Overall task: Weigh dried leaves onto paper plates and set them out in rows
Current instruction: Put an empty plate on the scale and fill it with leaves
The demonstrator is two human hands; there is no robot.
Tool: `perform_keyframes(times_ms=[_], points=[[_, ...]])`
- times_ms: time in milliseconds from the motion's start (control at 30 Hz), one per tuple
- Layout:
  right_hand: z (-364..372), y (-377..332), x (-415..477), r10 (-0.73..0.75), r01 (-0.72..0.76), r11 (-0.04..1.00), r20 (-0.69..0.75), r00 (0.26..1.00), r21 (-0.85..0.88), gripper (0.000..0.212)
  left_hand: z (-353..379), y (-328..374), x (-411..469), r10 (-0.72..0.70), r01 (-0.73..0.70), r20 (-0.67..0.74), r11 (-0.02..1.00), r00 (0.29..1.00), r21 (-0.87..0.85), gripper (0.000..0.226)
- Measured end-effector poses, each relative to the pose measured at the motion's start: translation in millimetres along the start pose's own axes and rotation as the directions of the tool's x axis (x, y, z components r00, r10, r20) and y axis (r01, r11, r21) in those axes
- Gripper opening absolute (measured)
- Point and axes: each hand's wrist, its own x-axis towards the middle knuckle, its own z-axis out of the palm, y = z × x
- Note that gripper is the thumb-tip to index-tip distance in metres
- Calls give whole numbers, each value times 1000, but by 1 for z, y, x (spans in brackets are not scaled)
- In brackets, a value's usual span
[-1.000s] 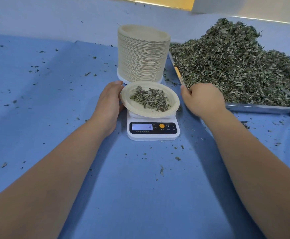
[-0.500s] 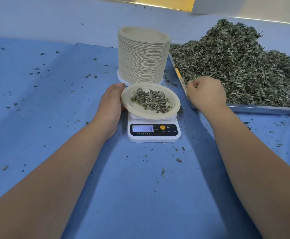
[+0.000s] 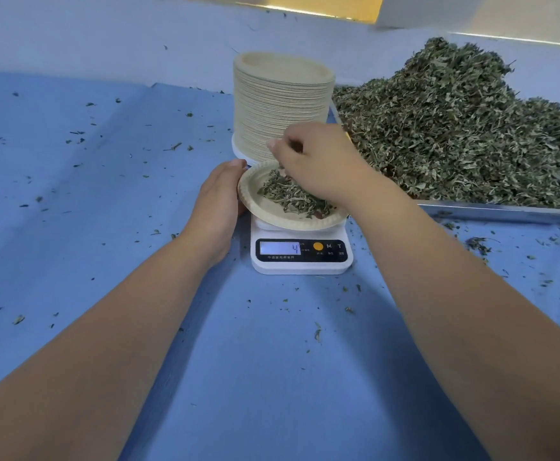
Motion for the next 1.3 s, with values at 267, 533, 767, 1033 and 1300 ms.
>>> perform_keyframes(times_ms=[267, 533, 767, 1033, 1300], points=[[-10, 23, -27, 131, -40, 942, -256, 958, 332, 23, -1, 2, -1, -5, 4, 22, 999, 1000, 54, 53], [-20, 81, -57, 330, -256, 940, -406, 852, 225, 28, 0, 3, -4, -28, 29, -20, 998, 999, 63, 53], [-13, 111, -66, 354, -381, 922, -237, 904, -74, 34, 1, 3, -5, -4, 5, -23, 997, 1000, 83, 43], [-9, 116, -64, 385, -388, 920, -318, 867, 55, 29, 0, 2, -5, 17, -17, 3, 993, 1000, 113, 46], [-11, 112, -66, 394, -406, 913, -322, 861, 31, 21, 1, 2, -5, 7, -8, 10, 991, 1000, 132, 53]])
